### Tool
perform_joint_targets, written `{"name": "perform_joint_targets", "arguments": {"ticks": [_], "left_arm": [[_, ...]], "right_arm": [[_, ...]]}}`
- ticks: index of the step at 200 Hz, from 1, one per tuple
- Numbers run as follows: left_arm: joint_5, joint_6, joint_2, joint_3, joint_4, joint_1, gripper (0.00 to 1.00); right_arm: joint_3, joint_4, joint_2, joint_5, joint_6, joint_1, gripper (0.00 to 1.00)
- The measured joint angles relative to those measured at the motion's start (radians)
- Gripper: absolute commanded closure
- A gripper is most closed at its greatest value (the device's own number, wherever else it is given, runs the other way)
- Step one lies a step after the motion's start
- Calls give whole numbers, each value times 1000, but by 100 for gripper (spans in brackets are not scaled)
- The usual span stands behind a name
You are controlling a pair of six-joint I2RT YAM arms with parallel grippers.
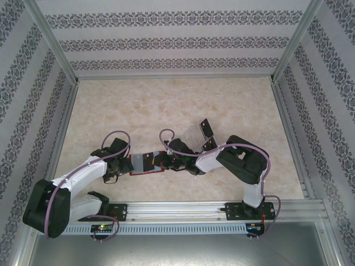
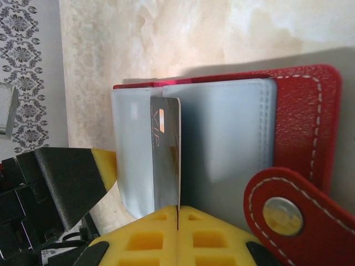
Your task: Put the credit cards into the card holder
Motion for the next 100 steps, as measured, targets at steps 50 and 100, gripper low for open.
{"name": "perform_joint_targets", "arguments": {"ticks": [50,100], "left_arm": [[0,0,0,0,0,0,15],[0,0,0,0,0,0,15]], "right_arm": [[2,-8,0,0,-17,-1,100],[24,-57,0,4,-47,-1,100]]}}
